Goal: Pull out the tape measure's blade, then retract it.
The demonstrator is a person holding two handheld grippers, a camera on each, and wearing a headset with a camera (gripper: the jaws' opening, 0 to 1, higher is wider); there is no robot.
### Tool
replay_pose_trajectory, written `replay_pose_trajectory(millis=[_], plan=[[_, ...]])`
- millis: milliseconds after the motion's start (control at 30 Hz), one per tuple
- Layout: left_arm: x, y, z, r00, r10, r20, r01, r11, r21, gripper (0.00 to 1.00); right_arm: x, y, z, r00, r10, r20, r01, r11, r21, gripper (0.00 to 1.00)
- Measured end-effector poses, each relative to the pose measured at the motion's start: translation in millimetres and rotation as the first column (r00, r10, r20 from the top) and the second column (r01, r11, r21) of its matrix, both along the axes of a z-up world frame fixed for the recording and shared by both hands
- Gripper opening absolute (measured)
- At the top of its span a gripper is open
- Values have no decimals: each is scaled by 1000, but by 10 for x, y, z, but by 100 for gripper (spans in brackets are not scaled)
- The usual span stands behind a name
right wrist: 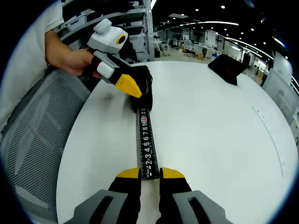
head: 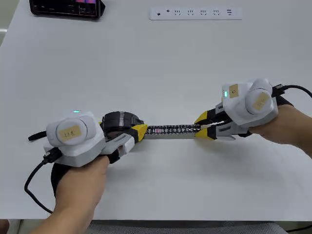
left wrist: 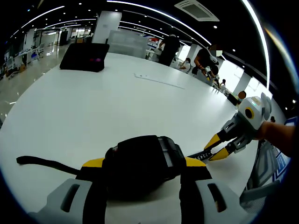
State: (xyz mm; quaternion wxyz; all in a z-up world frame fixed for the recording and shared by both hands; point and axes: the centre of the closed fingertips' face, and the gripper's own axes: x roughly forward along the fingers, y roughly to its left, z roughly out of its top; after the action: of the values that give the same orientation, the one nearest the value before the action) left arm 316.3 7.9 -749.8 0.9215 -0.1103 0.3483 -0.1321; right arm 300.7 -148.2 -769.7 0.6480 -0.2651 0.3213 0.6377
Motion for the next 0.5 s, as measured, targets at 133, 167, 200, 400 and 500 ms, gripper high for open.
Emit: replay_pose_trajectory(millis=[133, 167, 200, 400, 500], plan=[[-1, -1, 1, 1000, -2, 1, 2, 1000, 0, 58, -11, 65, -3, 1000, 3, -5, -3, 1000, 9, 11], [-3, -1, 2, 1000, -3, 0, 3, 1000, -1, 58, -14, 81, 0, 1000, 4, -6, -4, 1000, 13, 11], [-2, -1, 3, 1000, -3, 1, 3, 1000, -3, 58, -17, 111, 5, 1000, 5, -7, -5, 1000, 18, 11], [-5, -2, 5, 1000, -3, 0, 3, 1000, -5, 58, -21, 232, 3, 1000, 14, -9, -14, 999, 33, 11], [-5, 0, 4, 1000, -2, 0, 2, 1000, -7, 58, -20, 288, 3, 1000, 17, -12, -16, 999, 42, 11]])
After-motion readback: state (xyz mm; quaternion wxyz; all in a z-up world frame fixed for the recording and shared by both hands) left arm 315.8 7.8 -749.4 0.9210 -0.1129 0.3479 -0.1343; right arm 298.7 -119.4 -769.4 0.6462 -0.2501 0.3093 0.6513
